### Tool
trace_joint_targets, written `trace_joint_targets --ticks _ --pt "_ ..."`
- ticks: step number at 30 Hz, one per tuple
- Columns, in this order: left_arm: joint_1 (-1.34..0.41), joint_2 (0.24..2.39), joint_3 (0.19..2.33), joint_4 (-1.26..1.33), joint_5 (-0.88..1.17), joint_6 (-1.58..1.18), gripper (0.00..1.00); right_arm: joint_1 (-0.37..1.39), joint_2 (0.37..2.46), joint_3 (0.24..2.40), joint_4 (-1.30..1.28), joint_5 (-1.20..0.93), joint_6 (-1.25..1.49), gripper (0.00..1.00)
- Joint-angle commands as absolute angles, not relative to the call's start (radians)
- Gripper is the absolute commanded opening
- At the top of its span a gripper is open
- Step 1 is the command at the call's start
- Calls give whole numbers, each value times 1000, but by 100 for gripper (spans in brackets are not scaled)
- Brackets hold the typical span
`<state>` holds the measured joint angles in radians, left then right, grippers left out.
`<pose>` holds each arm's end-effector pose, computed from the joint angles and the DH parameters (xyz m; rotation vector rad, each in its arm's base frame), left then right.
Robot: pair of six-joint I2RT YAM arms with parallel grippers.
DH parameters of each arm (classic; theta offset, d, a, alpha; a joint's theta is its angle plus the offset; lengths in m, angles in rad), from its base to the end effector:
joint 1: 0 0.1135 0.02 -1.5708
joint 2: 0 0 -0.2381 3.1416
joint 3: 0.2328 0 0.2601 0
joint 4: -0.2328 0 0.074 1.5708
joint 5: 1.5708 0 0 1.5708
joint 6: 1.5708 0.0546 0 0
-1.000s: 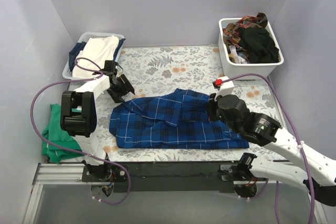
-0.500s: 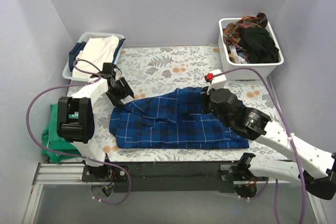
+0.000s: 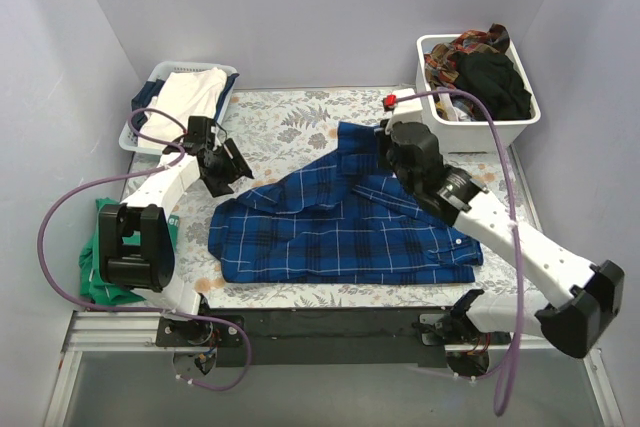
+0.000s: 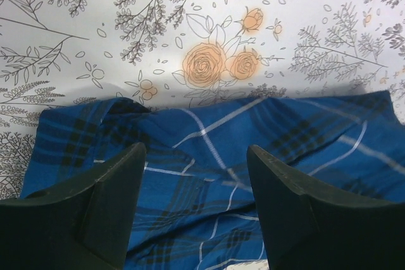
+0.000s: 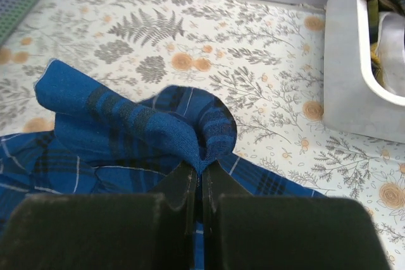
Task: Fold and stack the long sleeve shirts
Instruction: Fold the shirt
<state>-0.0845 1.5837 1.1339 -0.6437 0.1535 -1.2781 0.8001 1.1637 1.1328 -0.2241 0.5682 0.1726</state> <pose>0.3340 -0.0367 0.1819 -1.5330 2.3497 -0.5974 0.2278 0.1924 0.3540 -0.1640 1.7810 0.1798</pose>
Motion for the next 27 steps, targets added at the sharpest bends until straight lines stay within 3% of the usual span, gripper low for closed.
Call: trace_joint_targets --ticks 1,9,18,20,22,23,27 --pt "-81 1526 1111 -637 155 -1267 65 694 1281 1224 -152 469 183 1" --pt "-89 1514 1081 -612 199 -1273 66 594 1526 1337 -23 361 135 1" --pt "-97 1522 1058 -617 166 -1259 66 494 1814 1620 25 316 164 1" --pt "-97 1529 1058 -621 155 -1262 66 482 1900 1725 0 315 170 41" --pt "-98 1545 1063 -627 140 -1267 66 469 1963 1814 -101 321 164 72" --pt "-98 1552 1069 -637 135 -1272 66 466 2011 1885 -139 324 161 78" --pt "-98 1589 1114 -669 132 -1302 67 465 2002 1896 -216 368 163 85"
